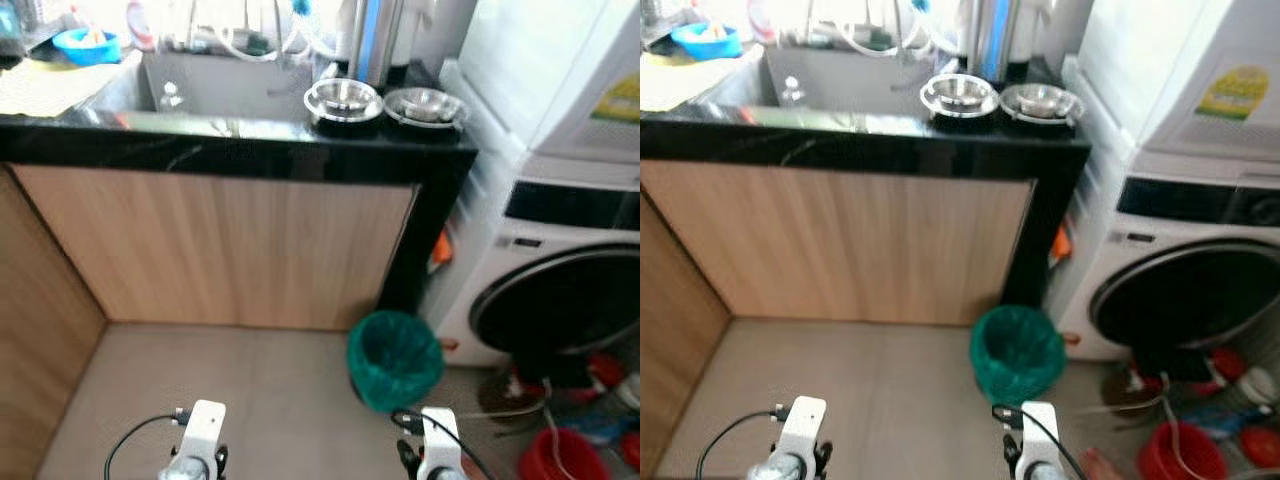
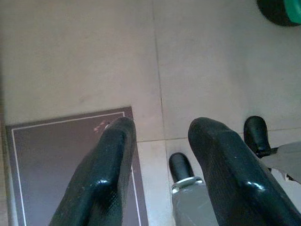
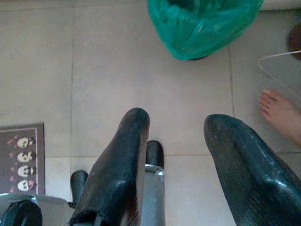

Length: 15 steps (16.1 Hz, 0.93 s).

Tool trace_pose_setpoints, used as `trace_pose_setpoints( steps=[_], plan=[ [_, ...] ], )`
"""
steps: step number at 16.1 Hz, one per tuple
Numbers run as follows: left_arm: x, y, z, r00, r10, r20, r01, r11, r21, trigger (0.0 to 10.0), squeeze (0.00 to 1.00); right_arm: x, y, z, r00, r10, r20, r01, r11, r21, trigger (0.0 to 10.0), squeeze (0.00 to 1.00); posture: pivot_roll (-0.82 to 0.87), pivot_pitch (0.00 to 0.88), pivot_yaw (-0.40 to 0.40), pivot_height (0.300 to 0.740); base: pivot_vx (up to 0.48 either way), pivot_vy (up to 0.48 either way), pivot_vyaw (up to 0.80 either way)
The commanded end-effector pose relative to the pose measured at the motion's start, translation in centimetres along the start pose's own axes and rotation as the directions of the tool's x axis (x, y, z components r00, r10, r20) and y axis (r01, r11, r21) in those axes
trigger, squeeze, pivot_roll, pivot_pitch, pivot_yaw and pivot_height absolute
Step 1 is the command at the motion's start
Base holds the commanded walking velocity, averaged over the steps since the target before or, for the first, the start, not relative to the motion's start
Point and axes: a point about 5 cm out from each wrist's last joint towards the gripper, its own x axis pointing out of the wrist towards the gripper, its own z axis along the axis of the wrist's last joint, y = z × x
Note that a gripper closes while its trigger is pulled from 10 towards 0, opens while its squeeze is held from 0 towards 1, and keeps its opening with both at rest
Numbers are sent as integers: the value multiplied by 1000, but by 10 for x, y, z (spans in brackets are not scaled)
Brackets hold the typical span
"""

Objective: Kitchen organization

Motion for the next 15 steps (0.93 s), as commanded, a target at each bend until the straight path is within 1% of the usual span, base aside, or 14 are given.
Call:
trace_pose_setpoints(
  steps=[1,6,9,15],
  plan=[
    [0,0,-3,1000,1,-16,-1,1000,-8,10000,0,0,-3,4,1000,-8,9,8,1000,9,10000,0,-65,0,-51,740,0,0,0],
    [0,1,-3,1000,9,-17,-9,1000,-11,10000,0,0,-3,4,1000,-5,7,5,1000,2,10000,0,-69,0,-46,740,0,0,0],
    [0,4,-2,1000,17,-18,-17,999,-35,10000,0,0,-2,4,1000,-4,7,4,1000,4,10000,0,-72,0,-44,740,0,0,0],
    [0,5,-3,1000,11,-17,-11,999,-34,10000,0,1,-1,3,1000,3,4,-3,1000,-4,10000,0,-74,0,-32,740,304,0,0]
  ],
)
